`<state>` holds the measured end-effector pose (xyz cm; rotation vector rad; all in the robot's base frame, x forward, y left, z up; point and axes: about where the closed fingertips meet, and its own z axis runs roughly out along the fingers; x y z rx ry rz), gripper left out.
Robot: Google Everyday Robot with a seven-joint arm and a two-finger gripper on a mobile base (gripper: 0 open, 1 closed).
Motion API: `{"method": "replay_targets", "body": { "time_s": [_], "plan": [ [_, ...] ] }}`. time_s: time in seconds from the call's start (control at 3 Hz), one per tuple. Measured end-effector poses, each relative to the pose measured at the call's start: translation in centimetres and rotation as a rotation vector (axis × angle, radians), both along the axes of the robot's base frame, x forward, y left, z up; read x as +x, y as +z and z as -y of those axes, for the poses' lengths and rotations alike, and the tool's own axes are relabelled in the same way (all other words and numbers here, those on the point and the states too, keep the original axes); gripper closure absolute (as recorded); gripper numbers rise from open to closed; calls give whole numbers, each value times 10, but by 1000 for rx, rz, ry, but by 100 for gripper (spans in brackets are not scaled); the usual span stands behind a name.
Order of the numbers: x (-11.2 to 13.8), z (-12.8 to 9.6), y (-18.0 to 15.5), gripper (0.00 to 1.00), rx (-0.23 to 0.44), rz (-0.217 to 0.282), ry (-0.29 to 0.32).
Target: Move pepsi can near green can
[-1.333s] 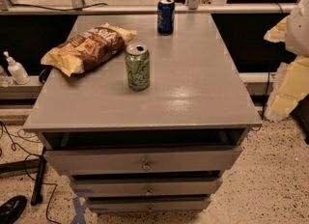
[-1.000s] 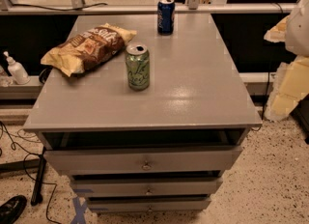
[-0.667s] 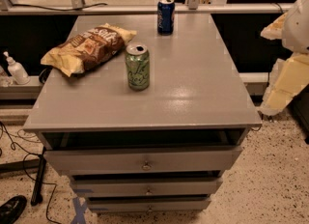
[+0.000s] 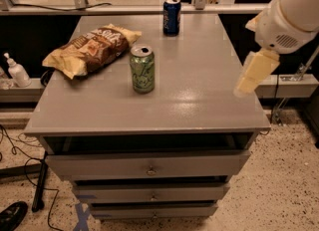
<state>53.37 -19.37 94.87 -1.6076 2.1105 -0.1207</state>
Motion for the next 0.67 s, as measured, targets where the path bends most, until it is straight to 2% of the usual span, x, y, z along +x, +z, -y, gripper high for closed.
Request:
{"method": "replay_targets", "body": {
  "time_s": [0.33,0.67],
  "plan": [
    [46,-19,-7,0,61,72,-18],
    [90,-47,-16,0,205,107,-58]
  ]
}}
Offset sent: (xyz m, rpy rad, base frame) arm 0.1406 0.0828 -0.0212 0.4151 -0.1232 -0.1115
